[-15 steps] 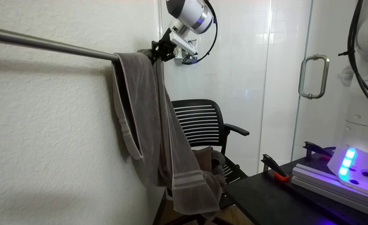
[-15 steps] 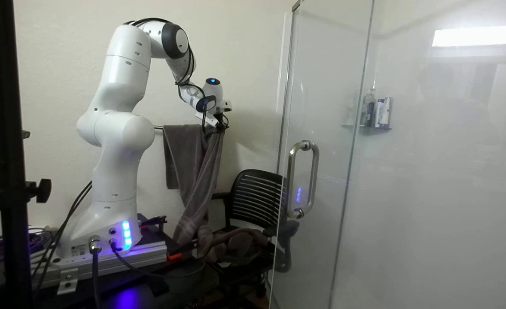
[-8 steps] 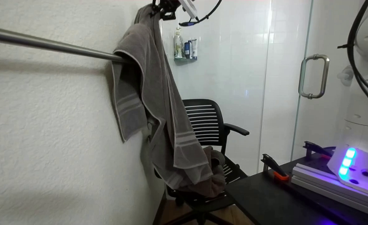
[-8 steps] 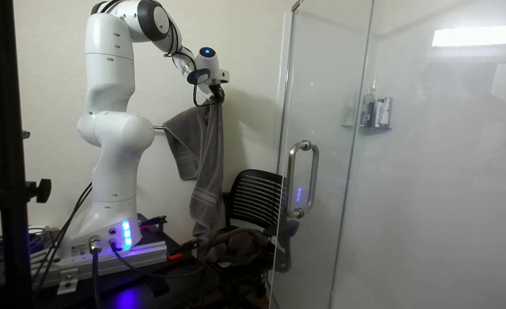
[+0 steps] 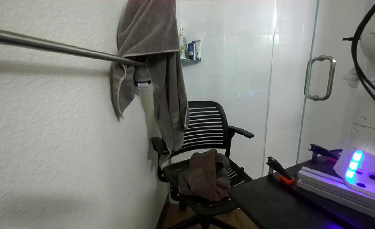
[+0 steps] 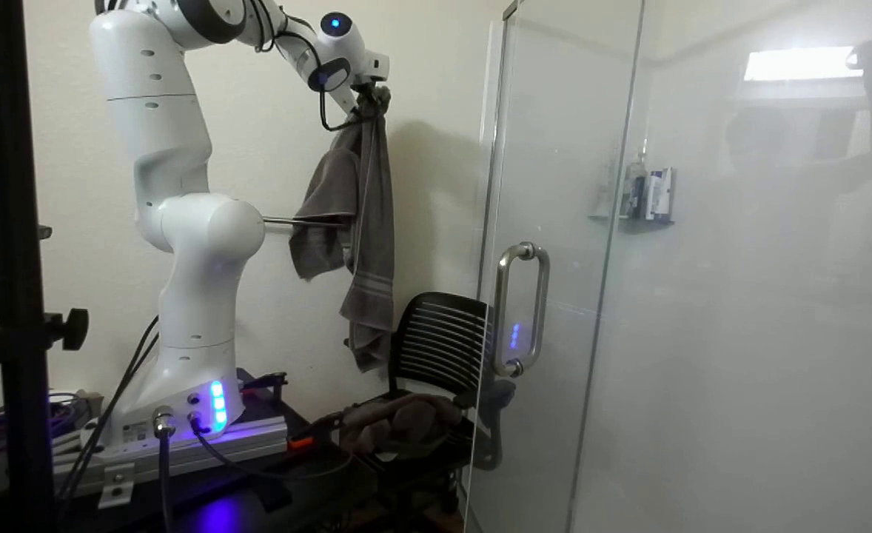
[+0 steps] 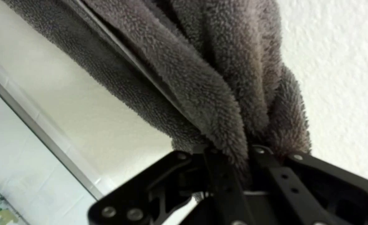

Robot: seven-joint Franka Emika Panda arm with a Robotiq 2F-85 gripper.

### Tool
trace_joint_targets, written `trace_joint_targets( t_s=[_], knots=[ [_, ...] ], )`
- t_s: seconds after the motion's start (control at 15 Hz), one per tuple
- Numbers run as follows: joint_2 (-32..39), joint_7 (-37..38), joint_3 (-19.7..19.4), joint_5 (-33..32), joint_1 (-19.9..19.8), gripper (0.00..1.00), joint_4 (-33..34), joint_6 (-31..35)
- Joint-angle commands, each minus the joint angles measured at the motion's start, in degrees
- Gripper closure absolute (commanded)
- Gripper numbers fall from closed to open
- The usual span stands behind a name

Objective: Remove the grey towel from the from the bar and put it on the chair, then get the brown towel and put it on the bar

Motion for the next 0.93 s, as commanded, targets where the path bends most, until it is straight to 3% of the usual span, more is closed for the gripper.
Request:
trace_joint_targets(
  t_s=[0.0, 0.33, 0.53, 0.67, 0.87],
  knots=[
    [-6.9, 11.5, -0.8, -5.1, -2.8, 0.97, 0.9, 1.5],
    [-16.6, 29.0, -1.3, -13.8, -10.3, 0.97, 1.9, -0.4],
    [-20.7, 37.7, -2.3, -17.9, -16.7, 0.97, 5.2, -2.5],
    [-19.7, 41.2, -4.5, -21.2, -20.7, 0.97, 10.2, -3.4],
    [-15.3, 39.9, -8.2, -21.7, -16.8, 0.97, 9.5, -6.8]
  ],
)
